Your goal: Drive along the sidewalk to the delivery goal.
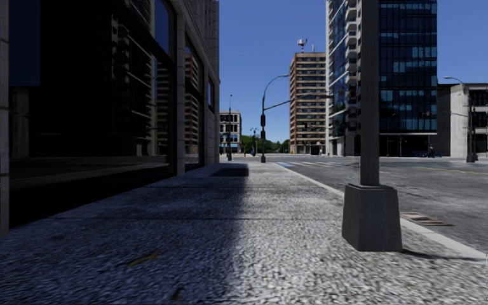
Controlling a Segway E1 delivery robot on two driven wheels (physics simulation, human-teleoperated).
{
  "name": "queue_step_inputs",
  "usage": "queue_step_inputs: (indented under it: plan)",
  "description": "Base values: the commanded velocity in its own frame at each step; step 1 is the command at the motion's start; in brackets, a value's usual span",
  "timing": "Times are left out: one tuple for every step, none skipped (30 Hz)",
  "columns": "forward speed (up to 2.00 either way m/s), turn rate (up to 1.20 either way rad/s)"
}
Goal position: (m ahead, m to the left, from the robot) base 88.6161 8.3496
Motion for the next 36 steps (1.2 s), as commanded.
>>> queue_step_inputs:
  plan:
    - [2.00,0.31]
    - [2.00,0.28]
    - [2.00,0.28]
    - [2.00,0.00]
    - [2.00,0.00]
    - [2.00,0.00]
    - [2.00,0.00]
    - [2.00,0.00]
    - [2.00,0.00]
    - [2.00,0.00]
    - [2.00,0.00]
    - [2.00,0.00]
    - [2.00,0.00]
    - [2.00,0.00]
    - [2.00,0.00]
    - [2.00,0.00]
    - [2.00,0.00]
    - [2.00,0.00]
    - [2.00,0.00]
    - [2.00,0.00]
    - [2.00,0.00]
    - [2.00,0.00]
    - [2.00,0.00]
    - [2.00,0.00]
    - [2.00,0.00]
    - [2.00,0.00]
    - [2.00,0.00]
    - [2.00,0.00]
    - [2.00,0.00]
    - [2.00,0.00]
    - [2.00,0.00]
    - [2.00,0.00]
    - [2.00,0.00]
    - [2.00,0.00]
    - [2.00,0.00]
    - [2.00,0.00]
